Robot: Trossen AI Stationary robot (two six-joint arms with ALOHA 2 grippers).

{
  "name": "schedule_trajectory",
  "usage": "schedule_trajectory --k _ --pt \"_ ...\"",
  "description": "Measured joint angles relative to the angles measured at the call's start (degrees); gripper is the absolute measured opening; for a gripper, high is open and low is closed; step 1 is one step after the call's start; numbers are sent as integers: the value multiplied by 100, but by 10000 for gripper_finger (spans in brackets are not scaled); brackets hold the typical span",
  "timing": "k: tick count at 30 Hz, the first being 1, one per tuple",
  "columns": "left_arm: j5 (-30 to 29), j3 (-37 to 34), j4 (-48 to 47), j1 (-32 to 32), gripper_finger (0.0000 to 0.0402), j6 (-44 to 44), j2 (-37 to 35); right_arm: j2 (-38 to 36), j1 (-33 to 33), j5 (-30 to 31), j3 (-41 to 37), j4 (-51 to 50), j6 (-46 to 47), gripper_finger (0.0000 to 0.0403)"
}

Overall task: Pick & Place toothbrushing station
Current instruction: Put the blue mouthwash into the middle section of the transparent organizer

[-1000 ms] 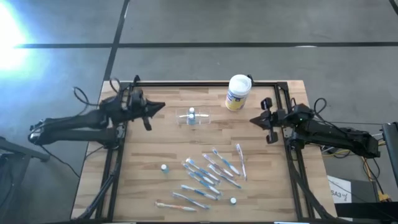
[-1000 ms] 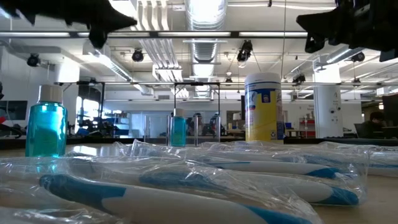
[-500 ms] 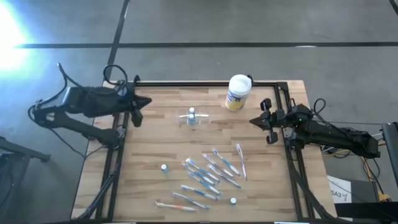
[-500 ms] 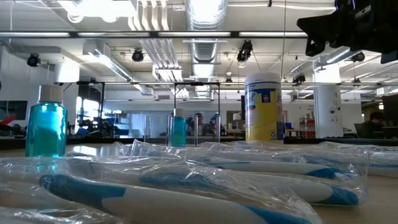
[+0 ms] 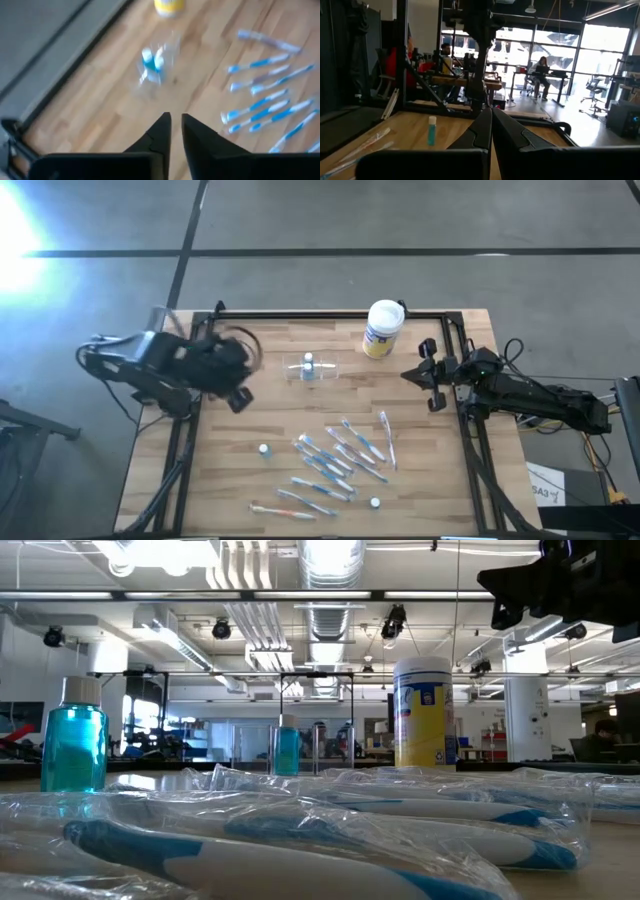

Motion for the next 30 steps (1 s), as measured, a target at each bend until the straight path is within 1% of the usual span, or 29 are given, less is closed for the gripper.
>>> schedule_trajectory --k 3,10,13,16,20,23,27,30 --pt "278 -23 -52 -40 85 -292 420 1 1 0 -33 -3 24 8" --pt "1108 -208 1 -245 160 -216 1290 1 1 0 -41 -7 42 8" --pt "1584 -388 318 -337 185 -241 1552 1 1 0 -43 -7 42 8" --pt "1914 -668 540 -400 204 -339 1709 1 1 0 -43 -7 42 8" --pt "1833 -1154 667 -527 224 -598 1644 1 1 0 -45 -7 41 8" --pt "1847 -1678 1220 -648 231 -895 1439 1 1 0 -47 -7 -33 8" --pt "2014 -2413 2057 -806 232 -1396 1075 8 -11 0 12 -11 -198 8" --pt "2036 -2902 2333 -878 232 -2014 840 15 -15 2 114 -4 -256 8"
